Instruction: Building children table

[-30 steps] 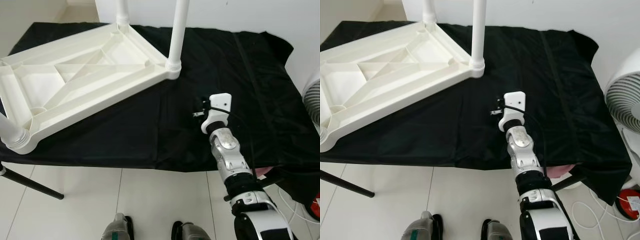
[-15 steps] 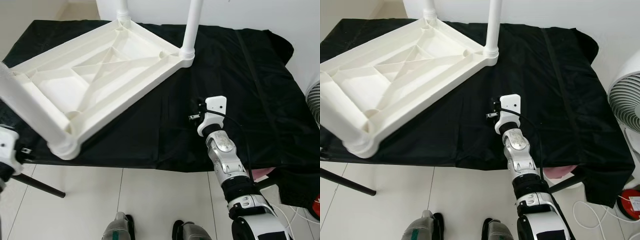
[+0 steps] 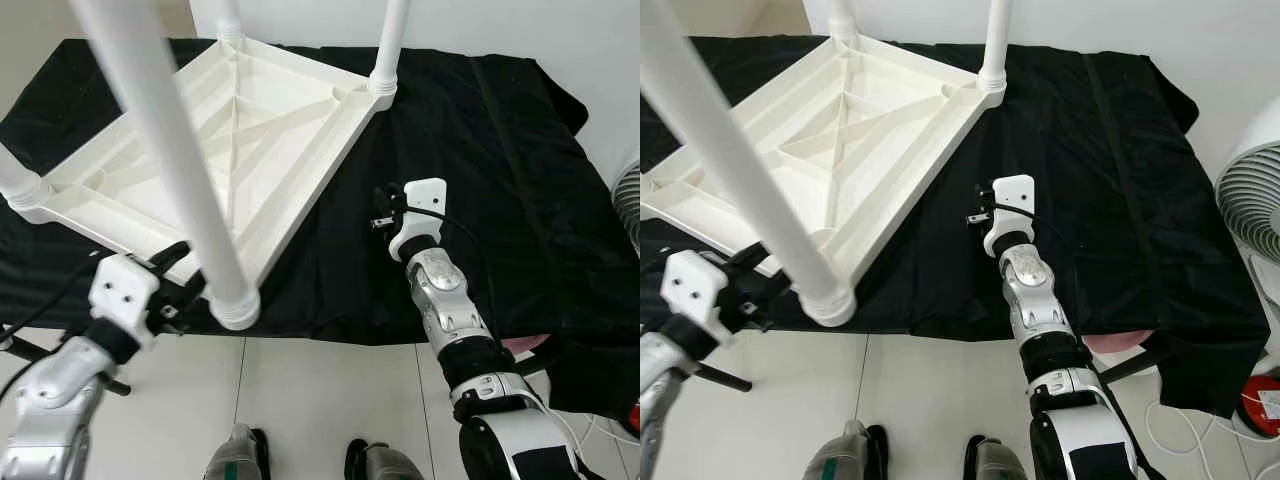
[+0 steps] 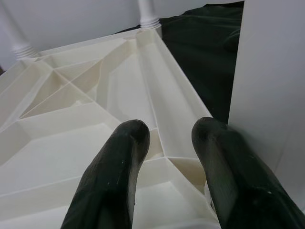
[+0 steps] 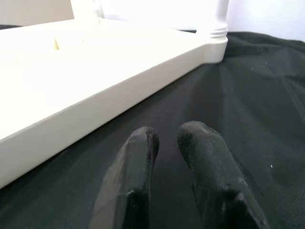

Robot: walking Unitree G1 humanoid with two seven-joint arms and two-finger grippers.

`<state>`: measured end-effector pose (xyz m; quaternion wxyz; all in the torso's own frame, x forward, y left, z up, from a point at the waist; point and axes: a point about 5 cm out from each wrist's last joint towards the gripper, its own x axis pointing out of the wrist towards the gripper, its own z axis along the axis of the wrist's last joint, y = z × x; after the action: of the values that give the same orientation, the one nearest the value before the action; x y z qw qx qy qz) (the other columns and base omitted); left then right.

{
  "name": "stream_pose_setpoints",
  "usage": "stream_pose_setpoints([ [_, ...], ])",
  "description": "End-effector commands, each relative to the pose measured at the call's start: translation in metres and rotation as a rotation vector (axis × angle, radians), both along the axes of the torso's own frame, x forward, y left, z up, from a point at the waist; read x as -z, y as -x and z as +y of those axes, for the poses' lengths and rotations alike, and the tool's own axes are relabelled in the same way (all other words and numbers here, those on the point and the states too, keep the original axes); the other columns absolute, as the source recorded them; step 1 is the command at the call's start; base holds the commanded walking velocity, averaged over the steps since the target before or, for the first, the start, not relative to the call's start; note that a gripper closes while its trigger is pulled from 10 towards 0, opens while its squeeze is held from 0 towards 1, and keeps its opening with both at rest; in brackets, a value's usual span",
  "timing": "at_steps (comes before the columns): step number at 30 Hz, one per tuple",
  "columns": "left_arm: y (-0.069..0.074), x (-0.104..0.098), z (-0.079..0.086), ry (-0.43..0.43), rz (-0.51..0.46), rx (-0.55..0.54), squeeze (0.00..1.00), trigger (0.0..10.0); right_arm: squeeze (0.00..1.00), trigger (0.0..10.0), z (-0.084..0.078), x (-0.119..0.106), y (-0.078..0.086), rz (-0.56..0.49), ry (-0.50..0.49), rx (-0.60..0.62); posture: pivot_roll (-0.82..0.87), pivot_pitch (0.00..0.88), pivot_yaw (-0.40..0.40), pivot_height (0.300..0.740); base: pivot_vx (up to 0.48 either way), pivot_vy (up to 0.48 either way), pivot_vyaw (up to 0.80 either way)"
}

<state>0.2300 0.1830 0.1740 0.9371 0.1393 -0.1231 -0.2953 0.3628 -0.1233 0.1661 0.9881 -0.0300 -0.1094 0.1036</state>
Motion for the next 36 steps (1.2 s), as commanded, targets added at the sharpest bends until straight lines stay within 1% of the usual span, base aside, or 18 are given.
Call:
stream_pose_setpoints([
  [1, 0.003, 0.000, -0.013, -0.018, 0.009, 0.075, 0.00, 10.0, 0.00, 10.0, -0.002, -0.001, -0.001, -0.006, 0.009, 0.002, 0.08, 0.149, 0.031, 0.740, 0.000, 0.000, 0.00],
  [4, 0.002, 0.002, -0.036, 0.003, 0.014, 0.117, 0.00, 10.0, 0.00, 10.0, -0.007, -0.003, -0.003, -0.013, 0.016, 0.012, 0.06, 0.141, 0.034, 0.740, 0.000, 0.000, 0.00],
  [5, 0.002, 0.002, -0.042, 0.019, 0.015, 0.122, 0.00, 10.0, 0.00, 10.0, -0.007, -0.004, -0.003, -0.016, 0.017, 0.015, 0.06, 0.141, 0.034, 0.740, 0.000, 0.000, 0.00],
  [6, 0.002, 0.002, -0.042, 0.019, 0.015, 0.122, 0.00, 10.0, 0.00, 10.0, -0.007, -0.004, -0.003, -0.016, 0.017, 0.015, 0.06, 0.141, 0.034, 0.740, 0.000, 0.000, 0.00],
  [8, 0.002, 0.000, -0.056, 0.049, 0.013, 0.147, 0.00, 10.0, 0.00, 10.0, -0.007, -0.006, -0.003, -0.022, 0.013, 0.014, 0.05, 0.135, 0.036, 0.740, 0.000, 0.000, 0.00],
  [9, 0.002, 0.000, -0.056, 0.049, 0.013, 0.147, 0.00, 10.0, 0.00, 10.0, -0.007, -0.006, -0.003, -0.022, 0.013, 0.014, 0.05, 0.135, 0.036, 0.740, 0.000, 0.000, 0.00],
  [10, 0.001, -0.002, -0.064, 0.064, 0.013, 0.159, 0.00, 10.0, 0.00, 10.0, -0.006, -0.006, -0.003, -0.025, 0.010, 0.012, 0.03, 0.129, 0.037, 0.740, 0.000, 0.000, 0.00],
  [14, -0.002, -0.002, -0.069, 0.070, 0.010, 0.162, 0.00, 10.0, 0.00, 10.0, -0.004, -0.006, -0.002, -0.028, 0.011, 0.006, 0.02, 0.124, 0.035, 0.740, 0.000, 0.000, 0.00],
  [17, -0.009, 0.000, -0.060, 0.058, 0.013, 0.125, 0.00, 10.0, 0.00, 10.0, -0.005, -0.007, -0.002, -0.031, 0.011, 0.007, 0.02, 0.120, 0.033, 0.740, 0.000, 0.000, 0.00],
  [20, -0.026, 0.005, -0.025, -0.022, 0.043, 0.047, 0.00, 10.0, 0.00, 10.0, -0.011, -0.008, -0.002, -0.037, 0.019, 0.018, 0.01, 0.113, 0.038, 0.740, 0.000, 0.000, 0.00],
  [22, -0.032, 0.009, -0.009, -0.084, 0.063, 0.027, 0.00, 10.0, 0.00, 10.0, -0.014, -0.008, -0.002, -0.042, 0.026, 0.025, 0.01, 0.113, 0.039, 0.740, 0.000, 0.000, 0.00],
  [23, -0.032, 0.009, -0.009, -0.084, 0.063, 0.027, 0.00, 10.0, 0.00, 10.0, -0.014, -0.008, -0.002, -0.042, 0.026, 0.025, 0.01, 0.113, 0.039, 0.740, 0.000, 0.000, 0.00],
  [24, -0.034, 0.010, -0.003, -0.111, 0.073, 0.021, 0.00, 10.0, 0.00, 10.0, -0.016, -0.008, -0.001, -0.044, 0.030, 0.029, 0.01, 0.110, 0.043, 0.740, 0.000, 0.000, 0.00],
  [26, -0.037, 0.017, 0.010, -0.188, 0.095, 0.043, 0.00, 10.0, 0.00, 10.0, -0.020, -0.007, 0.002, -0.046, 0.035, 0.036, 0.00, 0.109, 0.053, 0.740, 0.000, 0.000, 0.00],
  [30, -0.038, 0.021, 0.014, -0.210, 0.108, 0.055, 0.00, 10.0, 0.00, 10.0, -0.021, -0.005, 0.004, -0.047, 0.036, 0.038, -0.01, 0.110, 0.059, 0.740, 0.000, 0.000, 0.00],
  [32, -0.039, 0.027, 0.021, -0.245, 0.139, 0.106, 0.00, 10.0, 0.00, 10.0, -0.024, -0.002, 0.008, -0.045, 0.040, 0.047, -0.02, 0.112, 0.067, 0.740, 0.000, 0.000, 0.00],
  [33, -0.039, 0.027, 0.021, -0.245, 0.139, 0.106, 0.00, 10.0, 0.00, 10.0, -0.024, -0.002, 0.008, -0.045, 0.040, 0.047, -0.02, 0.112, 0.067, 0.740, 0.000, 0.000, 0.00],
  [36, -0.042, 0.029, 0.034, -0.233, 0.195, 0.194, 0.00, 10.0, 0.00, 10.0, -0.031, 0.001, 0.014, -0.044, 0.049, 0.071, -0.04, 0.111, 0.080, 0.740, 0.000, 0.000, 0.00],
])
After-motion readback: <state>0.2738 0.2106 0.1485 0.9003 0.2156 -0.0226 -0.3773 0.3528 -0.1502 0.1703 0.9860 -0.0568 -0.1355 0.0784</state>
